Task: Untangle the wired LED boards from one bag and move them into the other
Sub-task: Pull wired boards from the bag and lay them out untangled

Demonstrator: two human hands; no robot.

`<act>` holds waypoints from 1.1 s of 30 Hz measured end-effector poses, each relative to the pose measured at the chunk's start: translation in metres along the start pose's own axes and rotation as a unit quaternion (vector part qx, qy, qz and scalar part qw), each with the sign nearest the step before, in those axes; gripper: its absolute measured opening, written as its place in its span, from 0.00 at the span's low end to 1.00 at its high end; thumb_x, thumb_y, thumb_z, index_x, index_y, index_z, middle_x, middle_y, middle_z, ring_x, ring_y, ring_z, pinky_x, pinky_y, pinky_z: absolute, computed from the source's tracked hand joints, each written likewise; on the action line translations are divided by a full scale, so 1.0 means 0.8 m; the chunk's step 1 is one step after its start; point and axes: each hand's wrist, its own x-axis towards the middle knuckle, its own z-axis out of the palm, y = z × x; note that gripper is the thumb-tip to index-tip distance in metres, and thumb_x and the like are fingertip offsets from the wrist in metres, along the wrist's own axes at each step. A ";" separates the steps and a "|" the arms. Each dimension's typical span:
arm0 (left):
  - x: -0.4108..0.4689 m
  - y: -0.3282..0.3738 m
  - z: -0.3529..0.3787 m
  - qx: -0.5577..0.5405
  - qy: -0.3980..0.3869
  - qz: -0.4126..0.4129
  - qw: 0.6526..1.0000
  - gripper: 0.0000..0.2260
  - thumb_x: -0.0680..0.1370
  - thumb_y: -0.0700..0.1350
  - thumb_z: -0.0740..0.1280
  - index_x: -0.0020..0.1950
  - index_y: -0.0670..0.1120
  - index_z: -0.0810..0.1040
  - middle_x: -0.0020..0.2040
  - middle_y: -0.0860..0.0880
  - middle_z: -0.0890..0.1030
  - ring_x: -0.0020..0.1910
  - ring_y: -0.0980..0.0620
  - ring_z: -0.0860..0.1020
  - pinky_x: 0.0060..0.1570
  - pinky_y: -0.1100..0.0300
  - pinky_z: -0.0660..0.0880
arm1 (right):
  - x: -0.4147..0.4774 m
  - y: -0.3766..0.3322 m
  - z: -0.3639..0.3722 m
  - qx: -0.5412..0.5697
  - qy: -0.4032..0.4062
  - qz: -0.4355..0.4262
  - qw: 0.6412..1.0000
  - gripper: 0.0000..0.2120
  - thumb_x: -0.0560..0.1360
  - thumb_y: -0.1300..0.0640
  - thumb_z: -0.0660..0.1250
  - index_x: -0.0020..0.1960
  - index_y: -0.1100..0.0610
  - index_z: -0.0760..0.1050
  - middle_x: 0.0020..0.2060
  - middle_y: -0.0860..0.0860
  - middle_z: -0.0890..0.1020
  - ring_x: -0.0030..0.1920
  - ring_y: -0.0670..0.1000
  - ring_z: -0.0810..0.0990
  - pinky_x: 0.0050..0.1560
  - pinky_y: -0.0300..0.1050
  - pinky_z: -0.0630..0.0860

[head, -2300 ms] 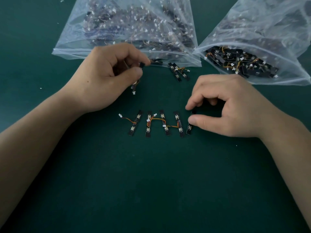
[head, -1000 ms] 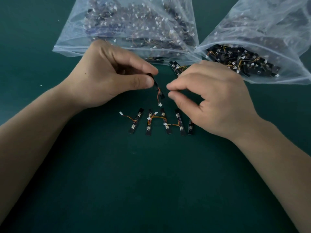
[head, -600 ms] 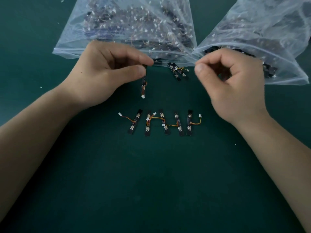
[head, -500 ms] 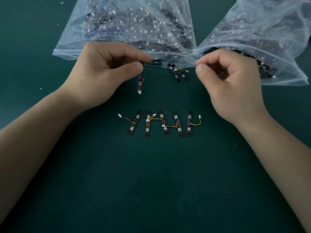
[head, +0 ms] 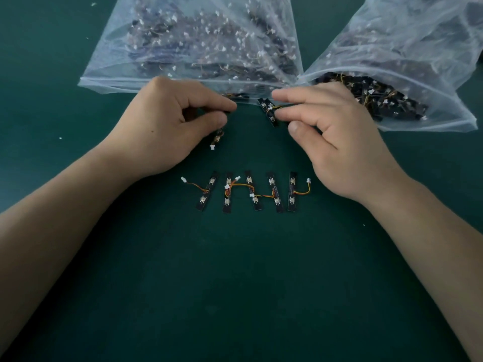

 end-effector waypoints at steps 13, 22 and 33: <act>0.001 0.002 0.003 0.058 0.001 -0.009 0.998 0.06 0.80 0.46 0.73 0.54 0.55 0.87 0.46 0.60 0.81 0.43 0.56 0.77 0.44 0.78 0.67 | -0.006 0.003 -0.001 0.090 0.130 -0.014 0.987 0.09 0.79 0.65 0.70 0.57 0.59 0.85 0.56 0.47 0.84 0.53 0.45 0.82 0.54 0.45 0.78; -0.001 0.003 -0.006 0.046 -0.040 -0.012 0.998 0.14 0.80 0.37 0.68 0.58 0.53 0.87 0.48 0.55 0.80 0.41 0.63 0.77 0.43 0.76 0.66 | -0.005 0.002 -0.001 0.105 0.202 0.037 0.973 0.05 0.79 0.62 0.71 0.52 0.56 0.84 0.46 0.40 0.83 0.46 0.41 0.81 0.44 0.42 0.76; -0.001 0.004 -0.006 0.049 -0.040 -0.012 0.998 0.13 0.79 0.38 0.69 0.58 0.52 0.87 0.48 0.54 0.81 0.42 0.62 0.77 0.44 0.76 0.66 | 0.001 0.004 0.000 0.152 0.237 0.062 0.958 0.06 0.81 0.62 0.67 0.53 0.52 0.80 0.44 0.46 0.85 0.44 0.47 0.84 0.47 0.37 0.75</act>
